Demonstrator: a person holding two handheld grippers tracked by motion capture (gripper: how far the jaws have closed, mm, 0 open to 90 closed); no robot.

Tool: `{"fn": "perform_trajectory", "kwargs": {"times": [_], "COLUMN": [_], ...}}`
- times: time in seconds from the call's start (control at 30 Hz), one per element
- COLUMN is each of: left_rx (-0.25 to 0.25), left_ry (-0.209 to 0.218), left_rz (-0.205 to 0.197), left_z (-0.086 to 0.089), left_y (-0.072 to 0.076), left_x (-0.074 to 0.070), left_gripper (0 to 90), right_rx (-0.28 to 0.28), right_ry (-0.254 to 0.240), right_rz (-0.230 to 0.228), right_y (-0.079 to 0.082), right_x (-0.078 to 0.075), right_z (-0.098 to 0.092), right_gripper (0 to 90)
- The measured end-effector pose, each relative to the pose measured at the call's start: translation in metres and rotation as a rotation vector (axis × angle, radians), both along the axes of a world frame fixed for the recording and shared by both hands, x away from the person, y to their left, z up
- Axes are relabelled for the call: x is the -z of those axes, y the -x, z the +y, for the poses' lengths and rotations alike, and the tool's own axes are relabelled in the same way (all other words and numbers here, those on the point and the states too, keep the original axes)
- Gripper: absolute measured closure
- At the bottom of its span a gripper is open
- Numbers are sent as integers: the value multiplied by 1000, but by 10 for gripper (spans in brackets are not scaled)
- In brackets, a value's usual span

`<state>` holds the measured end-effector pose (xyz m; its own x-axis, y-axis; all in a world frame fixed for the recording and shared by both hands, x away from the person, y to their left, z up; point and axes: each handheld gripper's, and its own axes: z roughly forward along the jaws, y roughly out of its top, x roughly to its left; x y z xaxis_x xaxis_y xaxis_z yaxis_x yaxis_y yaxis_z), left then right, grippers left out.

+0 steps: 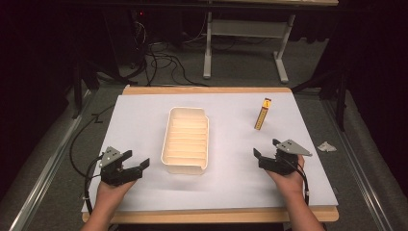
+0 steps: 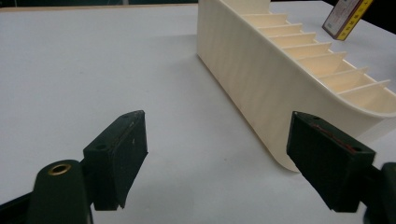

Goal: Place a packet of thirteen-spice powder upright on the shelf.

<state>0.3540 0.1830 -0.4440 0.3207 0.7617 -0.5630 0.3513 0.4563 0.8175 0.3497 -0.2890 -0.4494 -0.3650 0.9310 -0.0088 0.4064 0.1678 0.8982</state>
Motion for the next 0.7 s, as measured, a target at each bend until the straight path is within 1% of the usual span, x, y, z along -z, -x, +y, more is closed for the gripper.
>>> {"fn": "perform_trajectory", "kwargs": {"times": [0.07,0.1,0.2,0.23,0.3,0.33,0.37,0.43,0.5,0.53,0.6,0.7], "left_rx": [12,17,12,10,9,12,12,11,11,14,22,22], "left_ry": [-3,-12,13,19,29,25,25,28,24,26,18,14], "left_rz": [2,0,0,-4,-7,-7,-5,0,0,2,5,8], "left_z": [-1,-1,0,1,3,3,4,4,4,3,2,1], "left_y": [3,5,9,9,8,8,7,6,6,6,6,6], "left_x": [0,1,-1,-1,-3,-2,-2,-2,-2,-1,0,0], "left_gripper": [209,210,212,213,215,215,215,217,217,218,217,217], "right_rx": [-3,-2,12,14,10,13,14,21,38,50,80,117], "right_ry": [-12,-13,3,-1,0,-11,-10,-15,3,2,3,4], "right_rz": [2,1,-18,-16,-28,-23,-24,-17,-20,-13,-14,5], "right_y": [0,1,6,8,8,8,7,5,0,-3,-12,-25], "right_x": [-1,-2,-4,-5,-5,-6,-6,-7,-8,-10,-12,-12], "right_z": [0,0,3,4,4,5,6,7,9,10,10,9], "right_gripper": [155,154,153,154,155,155,155,152,150,149,147,145]}}
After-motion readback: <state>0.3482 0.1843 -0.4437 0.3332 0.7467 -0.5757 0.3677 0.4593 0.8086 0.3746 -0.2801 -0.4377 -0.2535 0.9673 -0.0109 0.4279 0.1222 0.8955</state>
